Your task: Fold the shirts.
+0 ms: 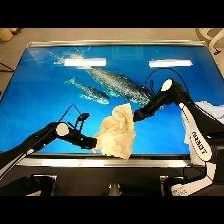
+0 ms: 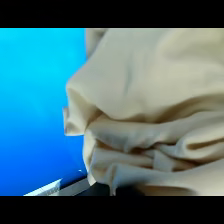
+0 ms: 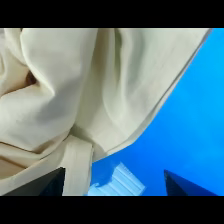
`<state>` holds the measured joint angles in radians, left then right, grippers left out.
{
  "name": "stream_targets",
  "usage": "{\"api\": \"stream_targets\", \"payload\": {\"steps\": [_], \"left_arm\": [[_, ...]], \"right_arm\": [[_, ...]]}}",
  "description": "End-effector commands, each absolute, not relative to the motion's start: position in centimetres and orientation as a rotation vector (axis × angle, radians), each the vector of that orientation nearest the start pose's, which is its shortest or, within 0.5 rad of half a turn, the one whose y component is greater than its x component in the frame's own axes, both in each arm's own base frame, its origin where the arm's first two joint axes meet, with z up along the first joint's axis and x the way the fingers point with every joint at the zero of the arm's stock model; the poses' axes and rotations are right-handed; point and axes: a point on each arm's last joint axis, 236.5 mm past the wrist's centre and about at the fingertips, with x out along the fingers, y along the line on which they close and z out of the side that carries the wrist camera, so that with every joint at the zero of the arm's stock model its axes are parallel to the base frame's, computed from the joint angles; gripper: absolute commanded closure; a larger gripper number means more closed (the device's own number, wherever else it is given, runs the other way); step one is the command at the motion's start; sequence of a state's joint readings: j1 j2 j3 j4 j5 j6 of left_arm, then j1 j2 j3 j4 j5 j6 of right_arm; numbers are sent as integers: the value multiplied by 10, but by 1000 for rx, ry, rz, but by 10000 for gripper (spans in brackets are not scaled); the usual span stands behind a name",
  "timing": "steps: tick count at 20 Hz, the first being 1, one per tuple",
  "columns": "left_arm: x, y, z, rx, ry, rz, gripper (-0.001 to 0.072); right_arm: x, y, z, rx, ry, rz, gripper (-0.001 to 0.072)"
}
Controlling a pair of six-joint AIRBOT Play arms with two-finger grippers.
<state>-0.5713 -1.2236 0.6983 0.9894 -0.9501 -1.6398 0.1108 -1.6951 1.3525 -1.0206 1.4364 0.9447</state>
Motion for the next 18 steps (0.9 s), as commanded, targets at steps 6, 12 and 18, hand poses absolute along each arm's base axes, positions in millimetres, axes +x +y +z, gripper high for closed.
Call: {"api": "stream_targets", "payload": {"steps": [6,12,18], "left_arm": [[196,-253,-84,-243,1588,-545,675],[197,-254,-83,-239,1582,-552,675],[202,-255,-83,-246,1558,-548,675]], "right_arm": [[360,178,-91,91,1551,914,43],[360,187,-101,179,1579,906,46],[356,196,-94,230,1581,941,414]]}}
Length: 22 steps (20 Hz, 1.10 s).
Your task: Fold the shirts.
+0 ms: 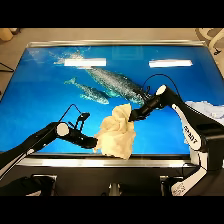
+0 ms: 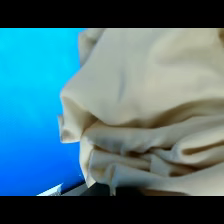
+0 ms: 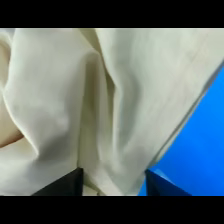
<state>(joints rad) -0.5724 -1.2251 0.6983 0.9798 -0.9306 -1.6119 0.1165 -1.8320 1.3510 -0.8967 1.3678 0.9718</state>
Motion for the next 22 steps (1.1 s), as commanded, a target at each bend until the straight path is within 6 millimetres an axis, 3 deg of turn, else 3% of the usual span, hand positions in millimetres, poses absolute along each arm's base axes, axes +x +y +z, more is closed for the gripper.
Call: {"api": "stream_targets", "payload": {"steps": [1,2,5,7,8,10,12,13,15,17,18,19,22], "left_arm": [[202,-255,-83,-247,1557,-548,675],[202,-256,-81,-245,1559,-553,675],[217,-253,-60,-183,1475,-578,677],[247,-242,-24,-48,1327,-589,678],[264,-230,0,35,1256,-570,678],[303,-191,71,218,1081,-473,678],[338,-142,179,284,825,-300,678],[345,-120,246,247,669,-231,678],[334,-82,365,119,388,-138,678],[305,-57,454,-15,139,-108,677],[291,-52,486,-43,34,-118,677],[280,-49,506,-60,-39,-128,677],[259,-48,539,-141,-165,-167,677]], "right_arm": [[356,198,-93,228,1573,954,585],[355,197,-93,202,1561,983,695],[356,194,-79,91,1478,1079,697],[383,196,-40,6,1316,1068,698],[403,197,-3,-61,1184,1055,699],[437,187,93,-234,904,964,700],[453,164,218,-412,583,788,699],[448,147,289,-491,400,666,698],[410,110,417,-598,68,426,698],[350,79,504,-624,-167,244,698],[322,70,528,-606,-227,197,697],[301,66,538,-591,-253,183,697],[270,65,538,-589,-239,200,697]]}}
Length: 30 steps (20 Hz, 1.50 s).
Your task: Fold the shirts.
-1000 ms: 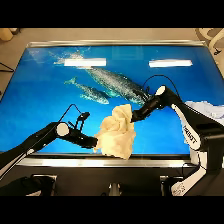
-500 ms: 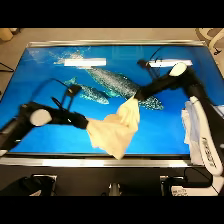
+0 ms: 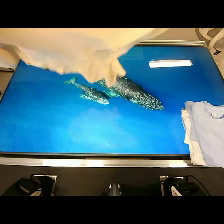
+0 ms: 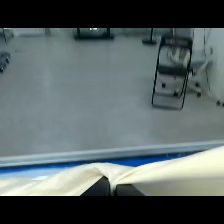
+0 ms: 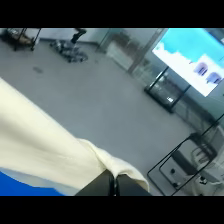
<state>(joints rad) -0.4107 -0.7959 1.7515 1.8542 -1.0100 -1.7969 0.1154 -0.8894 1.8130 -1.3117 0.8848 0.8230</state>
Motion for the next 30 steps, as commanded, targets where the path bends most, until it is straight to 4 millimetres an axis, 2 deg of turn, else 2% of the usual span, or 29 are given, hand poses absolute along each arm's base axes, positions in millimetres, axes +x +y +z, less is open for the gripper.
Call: {"api": "stream_targets", "payload": {"steps": [1,3,5,6,8,10,12,14,16,17,18,19,20,22,24,25,26,27,28,30], "left_arm": [[255,-50,551,-148,-215,-183,677],[252,-55,573,-154,-310,-206,677],[263,-64,580,-148,-349,-220,677],[276,-70,576,-140,-338,-222,678],[320,-89,553,-60,-278,-217,677],[379,-115,511,29,-179,-217,677],[440,-140,448,71,-25,-219,676],[498,-164,353,113,195,-221,675],[535,-186,250,120,429,-237,674],[543,-198,198,106,553,-253,673],[542,-214,145,46,697,-278,673],[533,-231,103,-38,830,-301,673],[520,-251,65,-98,954,-340,673],[496,-277,17,-149,1123,-387,672],[479,-284,-7,-149,1223,-399,662],[474,-279,-9,-128,1248,-399,616],[470,-270,-4,-74,1263,-426,479],[470,-252,6,-22,1274,-437,338],[472,-231,20,-15,1285,-406,304],[472,-181,54,-29,1289,-354,280]], "right_arm": [[266,65,535,-581,-224,208,697],[268,67,519,-550,-157,237,697],[280,71,486,-491,-21,286,697],[288,74,461,-475,81,317,697],[303,79,396,-464,343,393,697],[313,82,314,-449,662,478,697],[320,83,243,-431,906,536,697],[332,85,175,-401,1074,569,696],[340,87,110,-348,1178,562,696],[342,87,74,-297,1218,534,696],[340,87,40,-252,1247,506,696],[335,87,13,-214,1274,487,696],[325,88,-9,-189,1305,485,696],[310,89,-33,-166,1351,488,696],[306,88,-36,-166,1363,489,696],[307,89,-36,-166,1359,489,696],[306,89,-36,-169,1360,493,696],[306,88,-36,-173,1361,496,696],[305,88,-36,-176,1365,500,696],[300,88,-37,-182,1381,511,696]]}}
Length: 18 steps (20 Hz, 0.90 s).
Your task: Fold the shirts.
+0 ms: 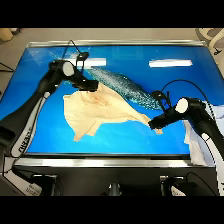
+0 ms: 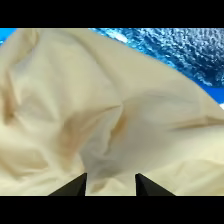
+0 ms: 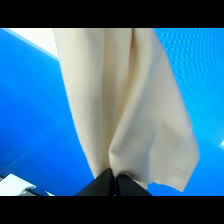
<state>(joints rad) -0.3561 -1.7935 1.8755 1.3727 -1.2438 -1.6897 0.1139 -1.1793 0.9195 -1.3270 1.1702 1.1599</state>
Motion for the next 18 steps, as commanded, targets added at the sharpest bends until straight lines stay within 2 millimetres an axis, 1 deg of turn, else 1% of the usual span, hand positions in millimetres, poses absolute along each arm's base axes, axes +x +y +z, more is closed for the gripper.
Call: {"api": "stream_targets", "payload": {"steps": [1,2,3,4,5,6,7,8,9,10,11,13,15,17,18], "left_arm": [[472,-153,66,-55,1285,-316,168],[467,-123,74,-91,1299,-268,60],[458,-95,73,-123,1332,-220,51],[444,-69,64,-171,1383,-162,55],[428,-51,51,-223,1437,-108,69],[406,-41,32,-278,1500,-79,145],[386,-37,11,-319,1552,-65,202],[368,-34,-11,-344,1592,-44,201],[354,-33,-33,-359,1614,-25,201],[345,-34,-51,-377,1624,-3,201],[341,-37,-67,-404,1626,7,201],[346,-50,-87,-494,1585,-1,201],[359,-65,-95,-592,1534,-14,201],[370,-77,-100,-632,1507,-36,202],[372,-79,-104,-632,1503,-35,202]], "right_arm": [[298,88,-37,-193,1386,523,696],[295,88,-37,-196,1397,530,696],[294,88,-37,-198,1401,534,696],[294,88,-37,-198,1401,535,696],[294,88,-37,-198,1400,534,696],[294,89,-37,-196,1399,535,696],[295,90,-37,-193,1396,536,697],[295,90,-37,-192,1394,536,697],[296,90,-37,-192,1394,535,697],[296,90,-37,-192,1393,535,697],[296,90,-37,-191,1394,535,697],[296,90,-37,-191,1394,535,696],[295,90,-37,-189,1395,536,696],[295,90,-37,-189,1395,536,696],[295,90,-37,-189,1394,535,696]]}}
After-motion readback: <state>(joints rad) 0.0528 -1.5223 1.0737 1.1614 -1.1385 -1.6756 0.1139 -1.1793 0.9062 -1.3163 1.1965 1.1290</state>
